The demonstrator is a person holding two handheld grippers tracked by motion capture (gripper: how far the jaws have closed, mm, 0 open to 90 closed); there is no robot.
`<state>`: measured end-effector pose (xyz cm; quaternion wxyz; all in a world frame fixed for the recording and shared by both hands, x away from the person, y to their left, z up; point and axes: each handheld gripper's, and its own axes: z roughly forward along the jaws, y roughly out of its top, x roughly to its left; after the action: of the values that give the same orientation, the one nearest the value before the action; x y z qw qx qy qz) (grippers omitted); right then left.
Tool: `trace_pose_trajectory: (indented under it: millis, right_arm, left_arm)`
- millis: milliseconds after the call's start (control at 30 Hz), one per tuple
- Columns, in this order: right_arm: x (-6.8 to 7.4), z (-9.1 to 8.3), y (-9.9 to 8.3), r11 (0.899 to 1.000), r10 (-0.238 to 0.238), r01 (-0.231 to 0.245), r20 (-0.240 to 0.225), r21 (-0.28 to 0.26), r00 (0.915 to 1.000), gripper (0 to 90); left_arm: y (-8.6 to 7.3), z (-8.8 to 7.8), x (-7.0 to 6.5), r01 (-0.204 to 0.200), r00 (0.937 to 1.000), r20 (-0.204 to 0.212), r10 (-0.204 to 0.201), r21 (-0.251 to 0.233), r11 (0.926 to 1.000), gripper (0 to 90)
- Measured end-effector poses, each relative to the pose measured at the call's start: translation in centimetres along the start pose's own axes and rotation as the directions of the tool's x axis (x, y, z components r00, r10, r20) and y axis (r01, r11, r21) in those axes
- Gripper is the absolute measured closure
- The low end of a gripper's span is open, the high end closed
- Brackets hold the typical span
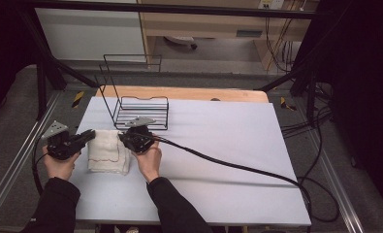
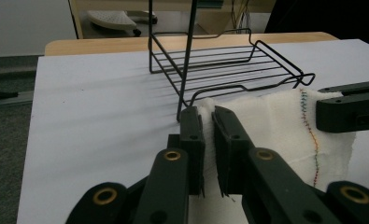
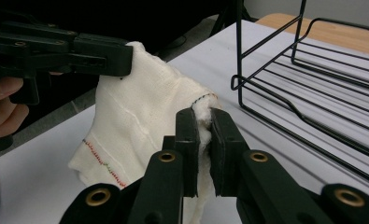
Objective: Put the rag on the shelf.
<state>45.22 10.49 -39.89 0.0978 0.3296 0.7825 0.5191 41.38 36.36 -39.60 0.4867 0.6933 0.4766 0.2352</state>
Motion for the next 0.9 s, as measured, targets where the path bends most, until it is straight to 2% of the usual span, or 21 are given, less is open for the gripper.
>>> trace_pose_trajectory:
  millis: [267,467,900]
  right_arm:
    - [0.2,-1.4,0.4,0.999,-0.028,0.028,0.011,-0.028,0.9995,83.0]
    - [0.5,-2.7,1.0,0.997,-0.048,0.049,0.022,-0.065,0.9986,83.0]
    - [0.8,-4.9,2.0,0.988,-0.091,0.097,0.048,-0.123,0.9947,83.0]
  left_arm:
    - [0.5,-0.3,-1.0,-0.016,0.9998,0.007,0.016,-0.022,0.9996,82.3]
    - [1.1,-0.7,-1.8,-0.036,0.9992,0.017,0.037,-0.063,0.9974,82.3]
    - [1.9,-1.5,-2.9,-0.037,0.9985,0.035,0.042,-0.131,0.9907,82.3]
